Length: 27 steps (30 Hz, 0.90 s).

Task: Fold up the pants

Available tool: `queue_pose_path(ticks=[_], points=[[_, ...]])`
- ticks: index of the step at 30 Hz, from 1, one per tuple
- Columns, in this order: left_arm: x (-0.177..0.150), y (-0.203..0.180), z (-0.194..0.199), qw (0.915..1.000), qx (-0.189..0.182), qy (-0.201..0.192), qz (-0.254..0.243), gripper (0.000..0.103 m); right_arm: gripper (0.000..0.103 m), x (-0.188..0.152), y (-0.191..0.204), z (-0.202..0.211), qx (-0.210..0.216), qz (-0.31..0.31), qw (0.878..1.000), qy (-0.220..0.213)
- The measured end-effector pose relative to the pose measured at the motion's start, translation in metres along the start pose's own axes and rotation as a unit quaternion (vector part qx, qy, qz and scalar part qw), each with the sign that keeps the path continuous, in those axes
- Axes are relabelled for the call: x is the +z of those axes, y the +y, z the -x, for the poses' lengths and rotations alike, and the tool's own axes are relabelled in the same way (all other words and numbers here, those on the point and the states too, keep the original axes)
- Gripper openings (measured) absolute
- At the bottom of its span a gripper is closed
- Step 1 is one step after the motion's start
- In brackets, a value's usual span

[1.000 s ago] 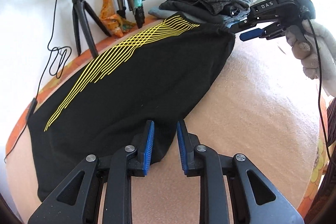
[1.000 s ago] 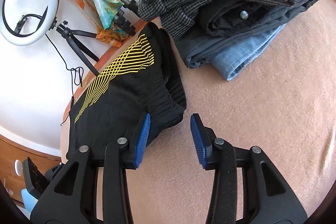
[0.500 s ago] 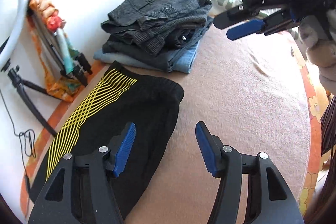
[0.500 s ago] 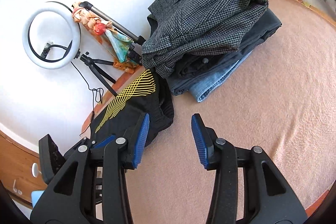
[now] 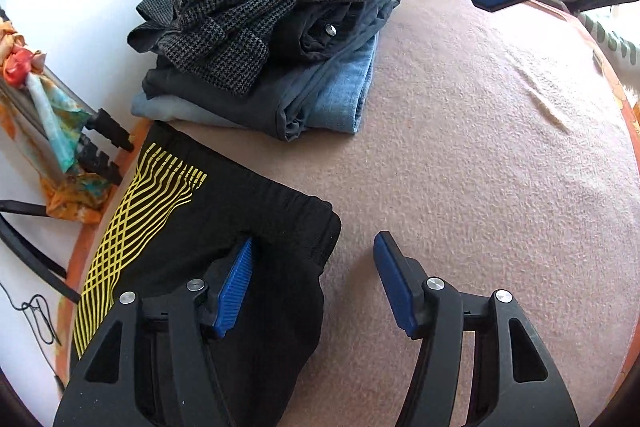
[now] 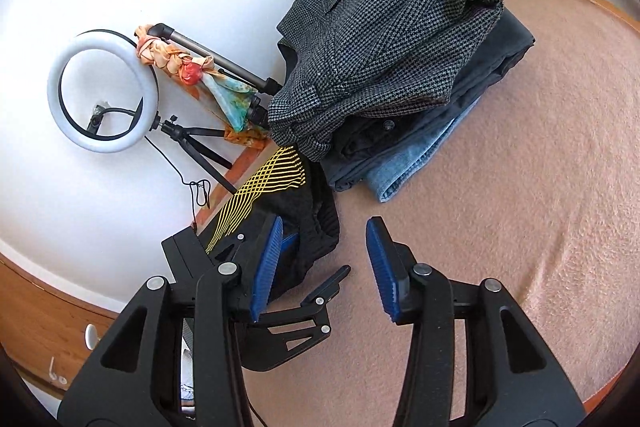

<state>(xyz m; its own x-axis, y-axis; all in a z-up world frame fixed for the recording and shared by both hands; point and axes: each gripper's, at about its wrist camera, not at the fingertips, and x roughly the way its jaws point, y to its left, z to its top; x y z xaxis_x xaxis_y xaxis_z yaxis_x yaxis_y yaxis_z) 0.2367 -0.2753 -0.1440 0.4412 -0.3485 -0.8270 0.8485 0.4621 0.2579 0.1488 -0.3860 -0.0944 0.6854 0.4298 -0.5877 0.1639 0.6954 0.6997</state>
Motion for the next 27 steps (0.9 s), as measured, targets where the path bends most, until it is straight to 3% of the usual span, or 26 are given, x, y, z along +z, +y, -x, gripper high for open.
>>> queue_pose_path(ticks=[3,5,8,11,17,20,22,27], points=[[-0.002,0.008,-0.002,0.9997,-0.016,-0.010,0.017,0.056,0.046,0.000,-0.003,-0.006,0.001,-0.006,1.000,0.008],[-0.004,0.018,-0.007,0.9991,-0.024,-0.016,0.030,0.038,0.046,0.000,-0.005,-0.009,0.002,-0.011,1.000,0.013],[-0.008,0.033,-0.008,0.9963,-0.050,-0.031,0.063,0.028,0.047,0.000,-0.005,-0.016,0.007,-0.015,1.000,0.023],[-0.015,0.049,0.000,0.9908,-0.071,-0.057,0.100,0.019,0.056,-0.001,-0.003,-0.027,0.009,-0.018,0.999,0.034],[-0.039,0.094,0.027,0.9646,-0.118,-0.130,0.197,0.015,0.057,0.004,0.006,-0.058,0.026,-0.040,0.997,0.054],[-0.050,0.106,0.043,0.9493,-0.138,-0.157,0.235,0.015,0.065,0.010,0.024,-0.076,0.028,-0.023,0.998,0.061],[-0.053,0.112,0.045,0.9472,-0.139,-0.164,0.238,0.015,0.070,0.013,0.037,-0.092,0.026,-0.009,0.997,0.069],[-0.059,0.106,0.056,0.9484,-0.141,-0.174,0.224,0.015,0.071,0.024,0.051,-0.132,0.028,-0.030,0.996,0.075]])
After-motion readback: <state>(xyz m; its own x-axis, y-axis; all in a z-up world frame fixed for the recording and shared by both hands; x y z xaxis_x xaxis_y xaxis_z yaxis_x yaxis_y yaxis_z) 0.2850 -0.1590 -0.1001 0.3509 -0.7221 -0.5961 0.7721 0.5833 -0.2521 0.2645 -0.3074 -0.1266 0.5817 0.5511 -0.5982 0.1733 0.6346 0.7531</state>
